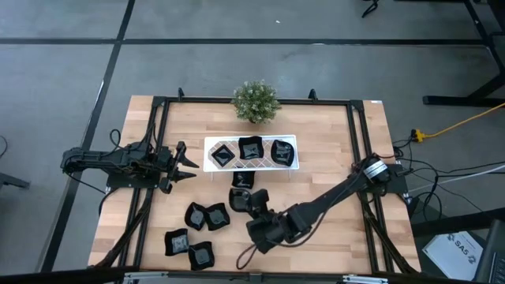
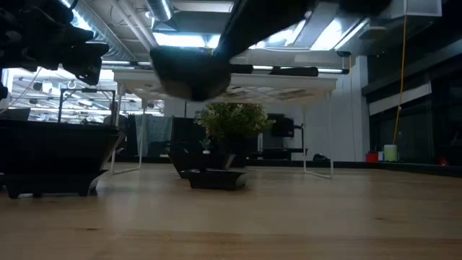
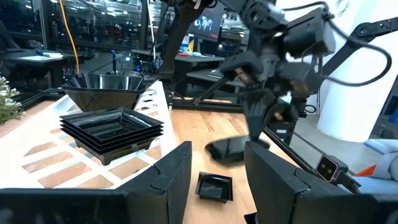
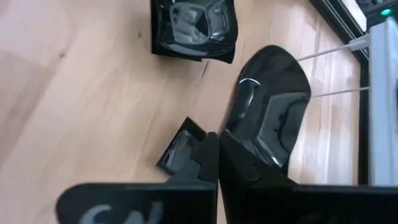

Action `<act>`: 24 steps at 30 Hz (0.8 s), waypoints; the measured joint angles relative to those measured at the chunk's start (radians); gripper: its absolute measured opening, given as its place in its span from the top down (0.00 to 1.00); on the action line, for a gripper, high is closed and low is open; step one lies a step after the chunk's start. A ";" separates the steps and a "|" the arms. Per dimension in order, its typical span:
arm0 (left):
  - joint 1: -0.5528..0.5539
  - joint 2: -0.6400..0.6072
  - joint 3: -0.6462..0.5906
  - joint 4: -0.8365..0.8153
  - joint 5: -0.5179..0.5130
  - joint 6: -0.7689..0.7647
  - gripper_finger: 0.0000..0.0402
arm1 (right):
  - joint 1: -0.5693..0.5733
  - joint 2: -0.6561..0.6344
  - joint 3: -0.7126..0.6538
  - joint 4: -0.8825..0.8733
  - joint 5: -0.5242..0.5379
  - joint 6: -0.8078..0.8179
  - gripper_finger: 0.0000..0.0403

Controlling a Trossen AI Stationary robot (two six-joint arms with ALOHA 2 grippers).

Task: Pick & Place Mini shaped plates
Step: Stack the black leaf-shaped plate on top of the black leaf-shaped plate on the shelf

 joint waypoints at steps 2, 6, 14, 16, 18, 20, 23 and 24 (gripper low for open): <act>0.000 0.000 0.000 0.000 0.000 0.000 0.64 | 0.014 0.000 0.047 -0.070 0.000 0.023 1.00; 0.000 0.000 0.000 0.000 0.000 0.000 0.64 | 0.039 0.000 0.149 -0.214 0.001 0.061 1.00; 0.000 0.000 0.000 0.000 0.000 0.000 0.64 | 0.047 -0.001 0.320 -0.436 0.025 0.104 1.00; 0.000 0.000 0.000 0.000 0.000 0.000 0.64 | 0.046 -0.001 0.353 -0.514 0.046 0.122 1.00; 0.000 0.000 0.000 0.000 0.000 0.000 0.64 | 0.046 -0.001 0.384 -0.593 0.074 0.154 1.00; 0.000 0.000 0.000 0.000 0.000 0.000 0.64 | 0.046 -0.002 0.416 -0.689 0.107 0.202 1.00; 0.000 0.000 0.000 0.000 0.000 0.000 0.64 | 0.045 -0.017 0.437 -0.806 0.150 0.287 1.00; 0.000 0.000 0.000 0.000 0.000 0.000 0.64 | 0.045 -0.027 0.438 -0.837 0.168 0.317 1.00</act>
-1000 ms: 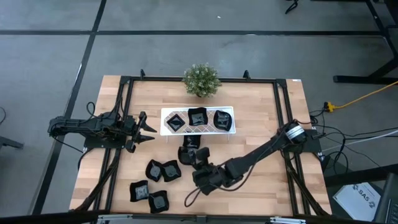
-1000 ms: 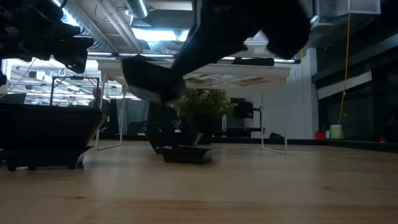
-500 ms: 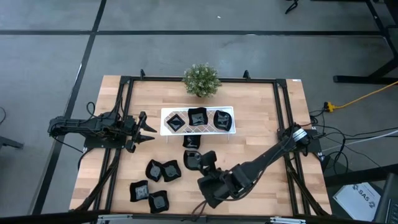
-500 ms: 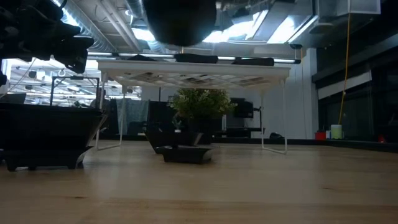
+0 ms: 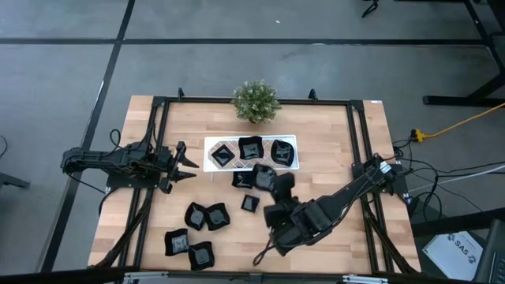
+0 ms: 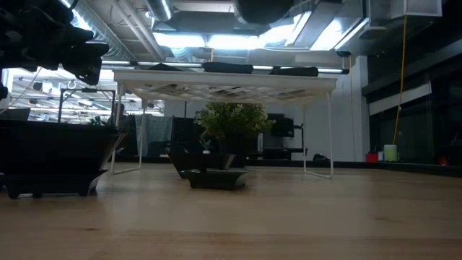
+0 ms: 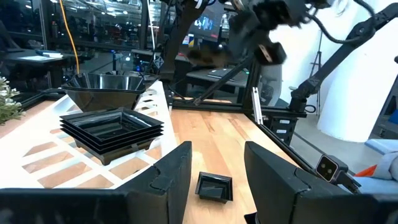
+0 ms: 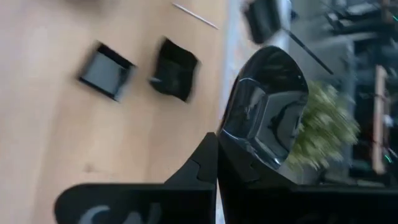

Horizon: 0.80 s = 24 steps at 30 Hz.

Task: Pick & Place Mini shaped plates
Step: Stack the black leaf-shaped plate on top of the black leaf-shaped plate on the shelf

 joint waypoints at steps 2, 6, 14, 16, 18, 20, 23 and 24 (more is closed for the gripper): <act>0.000 0.000 0.000 0.000 0.000 0.000 0.64 | -0.001 -0.021 0.000 -0.067 0.032 0.070 1.00; 0.000 0.000 0.000 0.000 0.000 0.000 0.64 | -0.017 -0.074 -0.020 -0.071 0.053 0.162 1.00; 0.000 0.000 0.000 0.000 0.000 0.000 0.64 | -0.115 -0.100 -0.102 -0.071 0.015 0.400 1.00; 0.000 0.000 0.000 0.000 0.000 0.000 0.64 | -0.144 -0.100 -0.122 -0.071 -0.003 0.441 1.00; 0.000 0.000 0.000 0.000 0.000 0.000 0.64 | -0.171 -0.100 -0.142 -0.072 -0.009 0.497 1.00; 0.000 0.000 0.000 0.000 0.000 0.000 0.64 | -0.193 -0.100 -0.151 -0.072 -0.014 0.547 1.00; 0.000 0.000 0.000 0.000 0.000 0.000 0.64 | -0.216 -0.101 -0.151 -0.072 -0.050 0.592 1.00; 0.000 0.000 0.000 0.000 0.000 0.000 0.64 | -0.223 -0.101 -0.152 -0.072 -0.055 0.613 1.00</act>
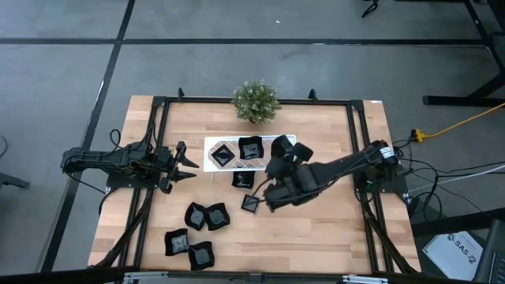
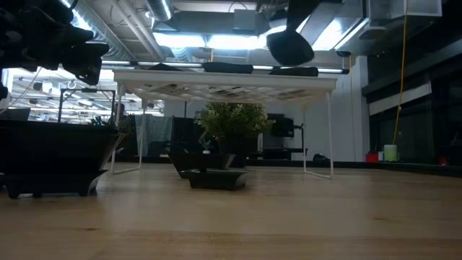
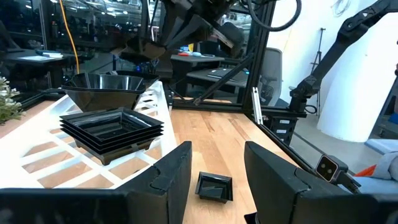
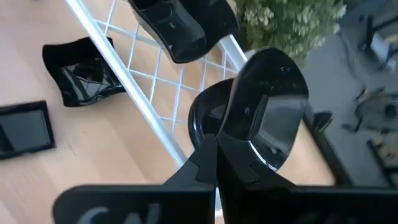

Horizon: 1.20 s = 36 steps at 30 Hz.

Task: Pick & Place Mini shaped plates
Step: Stack the black leaf-shaped plate on top of the black leaf-shaped plate on the shelf

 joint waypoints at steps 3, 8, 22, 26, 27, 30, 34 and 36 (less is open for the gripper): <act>0.000 0.000 0.000 0.000 0.000 0.000 0.64 | -0.021 0.000 -0.009 0.000 -0.017 0.069 0.99; 0.000 0.000 0.000 0.000 0.000 0.000 0.64 | -0.051 0.004 -0.011 0.006 -0.067 0.105 0.99; 0.000 0.000 0.000 0.000 0.000 0.000 0.64 | -0.074 0.008 -0.011 0.042 -0.120 0.093 0.93; 0.000 0.000 0.000 0.000 0.000 0.000 0.64 | -0.074 0.008 -0.011 0.042 -0.120 0.086 0.88; 0.000 0.000 0.000 0.000 0.000 0.000 0.64 | -0.074 0.008 -0.011 0.042 -0.120 0.083 0.86; 0.000 0.000 0.000 0.000 0.000 0.000 0.64 | -0.074 0.008 -0.011 0.042 -0.120 0.079 0.81; 0.000 0.000 0.000 0.000 0.000 0.000 0.64 | -0.074 0.008 -0.011 0.042 -0.130 0.044 0.74; 0.000 0.000 0.000 0.000 0.000 0.000 0.64 | -0.074 0.008 -0.011 0.042 -0.150 0.003 0.72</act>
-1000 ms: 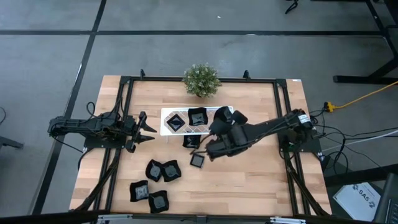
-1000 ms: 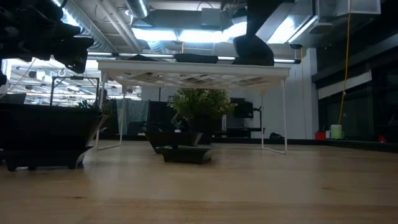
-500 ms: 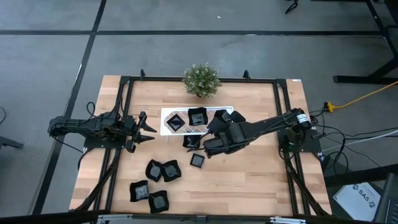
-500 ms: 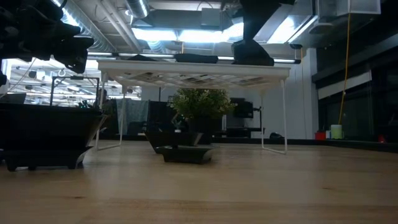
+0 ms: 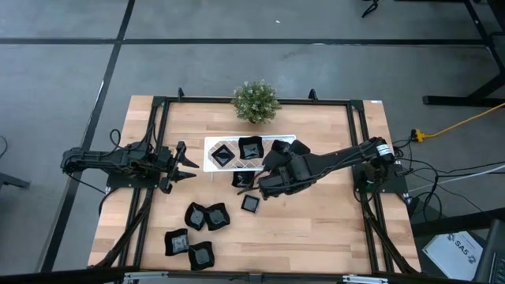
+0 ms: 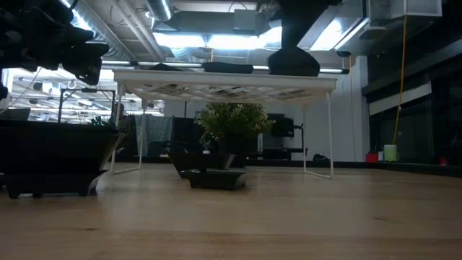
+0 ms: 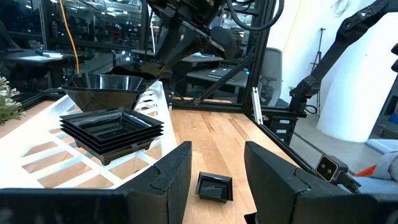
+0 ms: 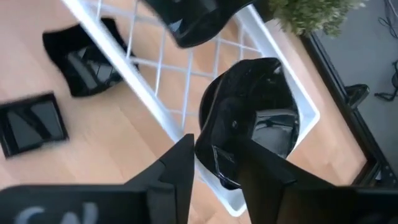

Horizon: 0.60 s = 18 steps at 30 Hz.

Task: Pick & Place Mini shaped plates
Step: Stack the black leaf-shaped plate on top of the black leaf-shaped plate on the shelf

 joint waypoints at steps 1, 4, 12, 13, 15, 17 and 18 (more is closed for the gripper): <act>0.000 0.000 0.000 0.000 0.000 0.000 0.64 | 0.000 0.000 0.000 0.000 -0.010 -0.020 0.71; 0.000 0.000 0.000 0.000 0.000 0.000 0.64 | 0.000 0.000 0.000 -0.001 -0.031 -0.069 0.69; 0.000 0.000 0.000 0.000 0.000 0.000 0.64 | 0.003 0.000 0.000 -0.029 -0.038 -0.284 0.71; 0.000 0.000 0.000 0.000 0.000 0.000 0.64 | 0.003 0.000 0.000 -0.039 -0.038 -0.300 0.72; 0.000 0.000 0.000 0.000 0.000 0.000 0.64 | 0.003 0.000 0.000 -0.041 -0.038 -0.322 0.74; 0.000 0.000 0.000 0.000 0.000 0.000 0.64 | 0.003 0.000 0.000 -0.041 -0.038 -0.339 0.77; 0.000 0.000 0.000 0.000 0.000 0.000 0.64 | 0.004 0.000 0.000 -0.041 -0.038 -0.349 0.78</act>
